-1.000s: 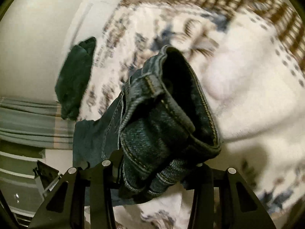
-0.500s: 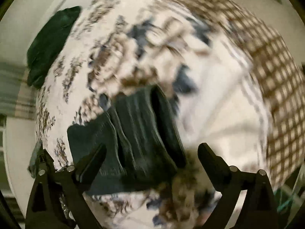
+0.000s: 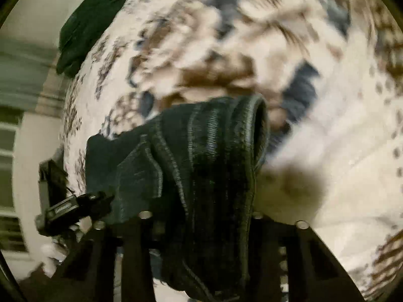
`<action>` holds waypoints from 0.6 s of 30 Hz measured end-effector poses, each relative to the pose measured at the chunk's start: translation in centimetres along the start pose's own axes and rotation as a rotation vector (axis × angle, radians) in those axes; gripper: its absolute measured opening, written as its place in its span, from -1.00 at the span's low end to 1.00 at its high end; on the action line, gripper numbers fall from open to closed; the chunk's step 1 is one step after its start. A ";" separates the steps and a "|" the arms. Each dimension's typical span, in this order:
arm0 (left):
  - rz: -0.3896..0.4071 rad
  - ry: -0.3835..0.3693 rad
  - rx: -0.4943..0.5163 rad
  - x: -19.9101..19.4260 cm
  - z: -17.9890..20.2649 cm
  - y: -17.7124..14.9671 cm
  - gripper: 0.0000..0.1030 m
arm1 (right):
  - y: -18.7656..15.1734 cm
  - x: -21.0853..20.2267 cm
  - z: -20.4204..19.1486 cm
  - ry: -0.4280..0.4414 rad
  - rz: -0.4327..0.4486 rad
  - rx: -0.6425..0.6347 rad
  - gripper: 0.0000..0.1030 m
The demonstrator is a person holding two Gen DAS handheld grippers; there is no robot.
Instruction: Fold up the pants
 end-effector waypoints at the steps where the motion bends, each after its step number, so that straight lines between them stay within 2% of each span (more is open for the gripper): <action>1: 0.009 -0.022 -0.014 -0.9 -0.2 -0.2 -0.54 | -0.2 -0.8 -1.0 -0.006 0.019 -0.014 -0.47; 2: 0.020 -0.034 -0.019 -1.8 -0.2 -0.4 -0.60 | -0.5 -1.7 -2.1 -0.004 0.042 -0.014 -0.48; 6: 0.068 -0.028 0.001 -5.5 0.1 -0.8 -0.61 | -1.4 -3.6 -5.5 0.039 0.083 -0.028 -0.50; 9: 0.104 -0.038 -0.009 -7.8 -0.1 0.2 -0.61 | -0.8 -3.9 -7.5 0.079 0.091 -0.029 -0.50; 13: 0.160 -0.043 0.021 -9.8 1.1 4.0 -0.61 | 2.4 -4.0 -9.7 0.137 0.123 -0.030 -0.51; 18: 0.214 -0.023 0.077 -9.7 2.0 11.0 -0.60 | 9.1 -2.9 -11.5 0.191 0.190 -0.021 -0.51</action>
Point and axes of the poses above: each gripper's, at about its wrist camera, not at the fingertips, and x roughly the way its jaws point, z to its right, y to its top, the point moved 3 cm from there along x, roughly the way its jaws point, and after that the axes turned 5 degrees about y, right-handed, at the moved point
